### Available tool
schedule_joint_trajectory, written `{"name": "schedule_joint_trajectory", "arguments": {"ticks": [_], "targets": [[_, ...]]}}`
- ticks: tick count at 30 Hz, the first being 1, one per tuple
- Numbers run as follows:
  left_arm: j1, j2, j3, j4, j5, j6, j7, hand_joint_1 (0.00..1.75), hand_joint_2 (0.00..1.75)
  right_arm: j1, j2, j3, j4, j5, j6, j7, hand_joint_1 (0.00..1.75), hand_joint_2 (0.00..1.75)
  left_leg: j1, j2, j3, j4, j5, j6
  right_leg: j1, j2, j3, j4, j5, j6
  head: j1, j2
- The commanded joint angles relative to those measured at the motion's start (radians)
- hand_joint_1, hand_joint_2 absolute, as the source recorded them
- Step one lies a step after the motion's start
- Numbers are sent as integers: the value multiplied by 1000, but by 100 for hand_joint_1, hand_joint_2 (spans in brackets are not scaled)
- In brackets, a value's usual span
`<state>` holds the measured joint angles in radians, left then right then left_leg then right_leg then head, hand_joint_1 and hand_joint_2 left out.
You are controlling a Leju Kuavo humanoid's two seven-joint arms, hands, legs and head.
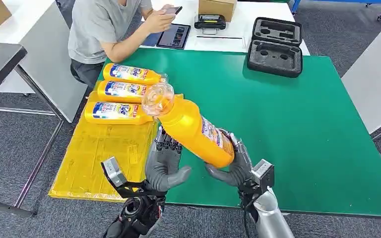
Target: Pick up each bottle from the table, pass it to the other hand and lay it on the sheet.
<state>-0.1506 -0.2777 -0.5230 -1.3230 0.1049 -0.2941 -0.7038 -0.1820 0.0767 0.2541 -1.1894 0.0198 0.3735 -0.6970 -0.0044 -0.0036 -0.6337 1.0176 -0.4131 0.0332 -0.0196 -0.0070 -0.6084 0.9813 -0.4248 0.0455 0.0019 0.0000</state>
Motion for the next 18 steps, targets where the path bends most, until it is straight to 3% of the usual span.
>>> {"name": "schedule_joint_trajectory", "arguments": {"ticks": [1, 13, 14, 16, 18], "targets": [[-12, 4, -21, 37, -31, 25, 6, 0, 175, -32, 7, 46, 42, 6, 0, -1, 175, 175, 1, 2, 6, 0, -2, -2, 1, 2, 5, -1, -1, -2, 0, 0], [-33, 8, -48, 39, -55, 129, 6, 0, 175, -47, 12, 124, 64, 54, -63, -1, 175, 175, 1, 1, 3, -1, -1, -1, 1, 1, 2, -1, 0, -1, 0, 0], [-34, 14, -58, 41, -60, 152, 6, 0, 175, -43, 10, 137, 62, 61, -75, -1, 175, 175, 1, 2, 6, 0, -2, -2, 1, 2, 6, -1, -2, -2, 0, 0], [-53, 52, -140, -2, -122, 341, 6, 0, 175, -31, 0, 162, 54, 67, -105, -1, 175, 175, 1, 1, 3, -1, -1, -1, 1, 1, 3, -1, -1, -1, 0, 0], [-63, 67, -170, 13, -63, 353, 6, 0, 175, -30, -5, 172, 58, 60, -107, -1, 175, 175, 1, 0, 5, 0, -2, -2, 1, 0, 6, -1, -2, -2, 0, 0]]}}
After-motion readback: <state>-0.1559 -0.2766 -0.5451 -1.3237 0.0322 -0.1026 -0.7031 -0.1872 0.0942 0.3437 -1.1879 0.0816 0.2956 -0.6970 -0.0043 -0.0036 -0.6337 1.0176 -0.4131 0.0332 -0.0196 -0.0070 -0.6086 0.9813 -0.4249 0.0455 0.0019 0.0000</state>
